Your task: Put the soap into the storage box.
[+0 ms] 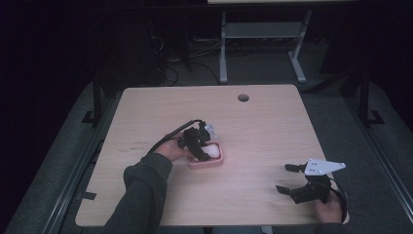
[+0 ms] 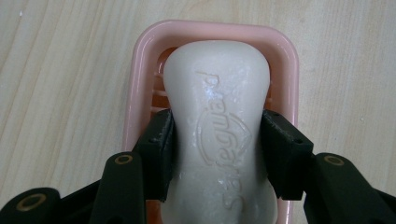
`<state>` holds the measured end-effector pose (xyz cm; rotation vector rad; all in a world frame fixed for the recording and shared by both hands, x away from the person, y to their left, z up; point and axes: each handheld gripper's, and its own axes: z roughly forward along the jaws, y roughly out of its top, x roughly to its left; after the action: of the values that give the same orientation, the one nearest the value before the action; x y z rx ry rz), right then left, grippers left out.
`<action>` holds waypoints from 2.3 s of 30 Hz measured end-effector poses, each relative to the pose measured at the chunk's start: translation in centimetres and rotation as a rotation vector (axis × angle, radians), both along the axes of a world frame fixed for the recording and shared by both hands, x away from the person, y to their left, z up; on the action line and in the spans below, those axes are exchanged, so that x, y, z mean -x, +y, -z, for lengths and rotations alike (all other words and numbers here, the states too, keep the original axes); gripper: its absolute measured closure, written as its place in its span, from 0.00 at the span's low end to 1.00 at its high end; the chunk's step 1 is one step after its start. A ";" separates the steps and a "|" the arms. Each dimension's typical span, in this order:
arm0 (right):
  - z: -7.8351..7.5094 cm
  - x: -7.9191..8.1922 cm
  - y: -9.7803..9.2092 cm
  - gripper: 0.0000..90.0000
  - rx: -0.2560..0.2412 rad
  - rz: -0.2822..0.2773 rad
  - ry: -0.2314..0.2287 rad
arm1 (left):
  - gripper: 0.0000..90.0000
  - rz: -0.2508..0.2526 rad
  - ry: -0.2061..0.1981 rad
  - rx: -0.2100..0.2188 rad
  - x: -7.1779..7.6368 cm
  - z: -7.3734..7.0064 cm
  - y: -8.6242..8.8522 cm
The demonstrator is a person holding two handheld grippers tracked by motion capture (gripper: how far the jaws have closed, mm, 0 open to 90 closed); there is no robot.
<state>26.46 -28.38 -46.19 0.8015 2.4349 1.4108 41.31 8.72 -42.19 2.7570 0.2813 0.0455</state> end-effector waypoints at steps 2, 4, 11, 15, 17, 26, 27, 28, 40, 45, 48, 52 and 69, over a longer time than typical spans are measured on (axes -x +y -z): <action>0.0 0.0 0.0 0.15 0.000 0.000 0.001 | 0.54 0.000 -0.001 -0.005 0.0 0.0 0.0; 0.0 0.0 0.0 0.15 -0.002 0.002 0.003 | 0.54 0.002 0.000 -0.016 0.0 0.1 -0.1; 0.0 0.0 0.0 0.15 -0.001 -0.001 0.002 | 0.53 -0.003 -0.008 -0.009 0.2 -0.1 0.0; 0.0 0.0 0.1 0.15 -0.001 -0.001 0.004 | 0.51 -0.007 -0.017 -0.002 0.3 -0.5 0.3; 0.0 0.0 0.1 0.15 -0.005 -0.002 0.003 | 0.50 -0.015 -0.033 -0.002 0.4 -0.7 0.4; 0.1 -0.1 0.1 0.15 0.000 0.000 0.007 | 0.47 -0.020 -0.037 0.018 0.6 -1.4 0.7; 0.1 -0.1 0.1 0.15 0.000 0.001 0.008 | 0.46 -0.020 -0.038 0.022 0.6 -1.4 0.7; 0.1 -0.1 0.1 0.15 0.000 0.000 0.007 | 0.46 -0.016 -0.038 0.026 0.7 -1.5 0.7; 0.1 -0.1 0.3 0.15 0.008 0.000 0.006 | 0.44 -0.039 -0.070 0.039 1.2 -2.6 1.4; 0.1 -0.1 0.3 0.15 0.010 0.002 0.007 | 0.42 -0.044 -0.077 0.036 1.6 -3.2 1.9; 0.0 -0.1 0.4 0.15 0.010 0.003 0.006 | 0.42 -0.046 -0.082 0.049 2.0 -3.3 2.3; 0.0 -0.1 0.5 0.15 0.013 0.002 0.005 | 0.40 -0.062 -0.085 0.060 2.3 -3.2 3.1; 0.0 -0.1 0.4 0.15 0.021 0.009 0.009 | 0.40 -0.063 -0.110 0.087 4.5 -3.8 4.4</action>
<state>26.61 -28.00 -46.22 0.8152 2.4456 1.3785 36.83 13.11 -38.40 2.6474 0.3318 0.1962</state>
